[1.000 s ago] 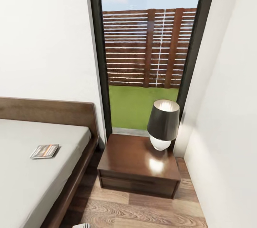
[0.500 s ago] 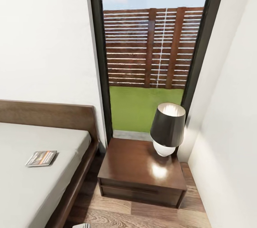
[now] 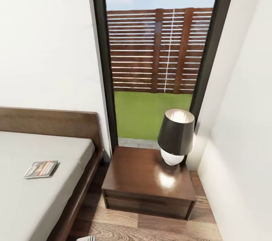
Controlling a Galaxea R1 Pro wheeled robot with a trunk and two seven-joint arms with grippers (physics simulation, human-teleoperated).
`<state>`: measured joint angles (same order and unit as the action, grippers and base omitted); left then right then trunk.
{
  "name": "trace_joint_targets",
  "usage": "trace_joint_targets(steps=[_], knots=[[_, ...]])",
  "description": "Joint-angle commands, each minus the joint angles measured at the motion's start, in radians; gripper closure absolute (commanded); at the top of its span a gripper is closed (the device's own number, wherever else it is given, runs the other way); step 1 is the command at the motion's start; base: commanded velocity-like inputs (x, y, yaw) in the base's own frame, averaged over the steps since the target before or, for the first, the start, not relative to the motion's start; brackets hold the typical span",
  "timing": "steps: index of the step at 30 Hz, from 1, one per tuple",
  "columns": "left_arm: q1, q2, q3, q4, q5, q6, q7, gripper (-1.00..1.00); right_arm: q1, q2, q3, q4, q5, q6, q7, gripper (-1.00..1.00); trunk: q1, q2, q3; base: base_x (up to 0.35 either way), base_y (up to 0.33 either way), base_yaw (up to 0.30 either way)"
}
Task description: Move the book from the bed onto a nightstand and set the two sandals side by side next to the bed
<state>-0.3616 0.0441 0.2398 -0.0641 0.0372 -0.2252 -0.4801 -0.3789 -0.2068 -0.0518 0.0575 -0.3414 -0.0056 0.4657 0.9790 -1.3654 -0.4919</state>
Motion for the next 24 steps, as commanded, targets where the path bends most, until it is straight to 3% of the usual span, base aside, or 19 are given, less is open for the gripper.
trace_joint_targets(steps=[1, 11, 18, 24], knots=[[-0.001, 0.000, 0.001, 0.001, 0.004, -0.002, -0.005, -1.00, -0.002, 0.000, -0.005, 0.004, -0.003, -0.001, 0.005, -1.00, 0.000, -0.001, -0.001, 0.000, 0.000, -0.228], [0.000, 0.000, 0.001, 0.001, 0.004, -0.002, -0.005, -1.00, -0.002, 0.000, -0.005, 0.004, -0.002, -0.001, 0.005, -1.00, 0.000, -0.001, -0.001, 0.015, 0.009, -0.257], [0.000, 0.000, 0.001, 0.001, 0.003, -0.002, -0.005, -1.00, -0.002, 0.000, -0.005, 0.004, -0.002, -0.001, 0.005, -1.00, 0.000, -0.001, -0.001, 0.229, 0.144, -0.031], [0.000, 0.000, 0.001, 0.001, 0.003, -0.002, -0.005, -1.00, -0.002, 0.000, -0.005, 0.004, -0.002, -0.001, 0.005, -1.00, 0.000, -0.001, -0.001, 0.072, 0.033, -0.002]])
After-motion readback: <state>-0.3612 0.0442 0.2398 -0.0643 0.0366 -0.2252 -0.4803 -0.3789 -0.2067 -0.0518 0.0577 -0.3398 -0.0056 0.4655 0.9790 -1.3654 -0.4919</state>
